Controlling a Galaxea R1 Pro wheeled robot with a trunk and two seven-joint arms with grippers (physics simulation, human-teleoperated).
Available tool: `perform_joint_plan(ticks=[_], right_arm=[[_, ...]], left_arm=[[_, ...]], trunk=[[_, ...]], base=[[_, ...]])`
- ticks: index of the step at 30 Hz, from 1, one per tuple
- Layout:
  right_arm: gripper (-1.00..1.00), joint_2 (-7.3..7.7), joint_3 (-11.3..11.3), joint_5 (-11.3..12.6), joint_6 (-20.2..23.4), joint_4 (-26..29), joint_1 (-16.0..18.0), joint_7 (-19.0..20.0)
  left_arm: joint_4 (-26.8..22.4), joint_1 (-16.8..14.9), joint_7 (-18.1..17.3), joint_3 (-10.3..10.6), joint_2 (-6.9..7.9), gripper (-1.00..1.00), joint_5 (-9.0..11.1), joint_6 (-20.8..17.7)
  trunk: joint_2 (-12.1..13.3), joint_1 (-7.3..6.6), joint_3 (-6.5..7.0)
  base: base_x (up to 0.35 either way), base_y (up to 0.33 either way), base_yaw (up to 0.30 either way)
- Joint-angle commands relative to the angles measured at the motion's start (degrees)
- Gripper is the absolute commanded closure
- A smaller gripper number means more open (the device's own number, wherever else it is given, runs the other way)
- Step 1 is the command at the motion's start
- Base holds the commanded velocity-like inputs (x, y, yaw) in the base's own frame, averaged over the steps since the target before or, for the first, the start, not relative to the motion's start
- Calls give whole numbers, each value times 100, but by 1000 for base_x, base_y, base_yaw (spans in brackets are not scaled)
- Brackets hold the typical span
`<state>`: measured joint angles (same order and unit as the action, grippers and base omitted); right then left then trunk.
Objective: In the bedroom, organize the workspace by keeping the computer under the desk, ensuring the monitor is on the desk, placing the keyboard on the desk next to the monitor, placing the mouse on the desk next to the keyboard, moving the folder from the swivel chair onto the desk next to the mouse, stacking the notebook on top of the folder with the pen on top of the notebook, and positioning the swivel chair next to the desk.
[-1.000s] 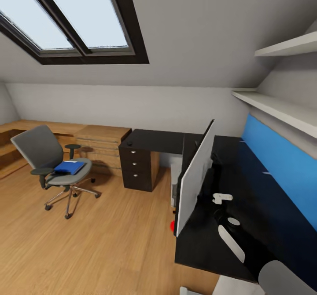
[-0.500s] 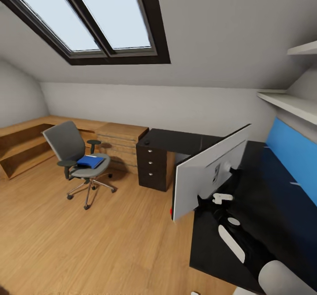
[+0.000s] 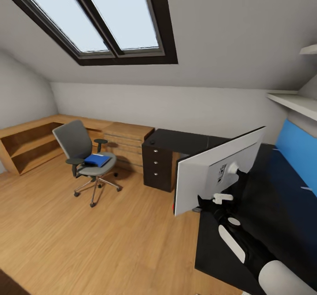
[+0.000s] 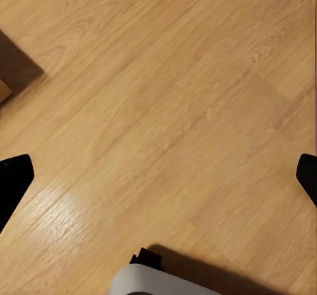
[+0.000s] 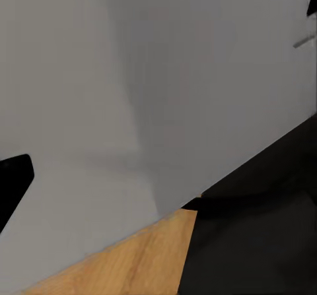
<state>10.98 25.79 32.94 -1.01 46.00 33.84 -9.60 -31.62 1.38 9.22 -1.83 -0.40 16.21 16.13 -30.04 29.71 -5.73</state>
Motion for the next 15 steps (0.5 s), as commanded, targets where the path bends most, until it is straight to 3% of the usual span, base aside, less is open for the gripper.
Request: perform_joint_plan(ticks=[1,15], right_arm=[[-100,12,41,54,-12,6,8,-50],[-100,18,40,54,-13,-17,8,-26]], left_arm=[[-11,2,1,-11,-4,-100,22,10],[-18,2,3,5,-20,-100,7,53]], trunk=[[-10,3,-7],[-10,3,44]], base=[[0,0,-232],[0,0,-263]])
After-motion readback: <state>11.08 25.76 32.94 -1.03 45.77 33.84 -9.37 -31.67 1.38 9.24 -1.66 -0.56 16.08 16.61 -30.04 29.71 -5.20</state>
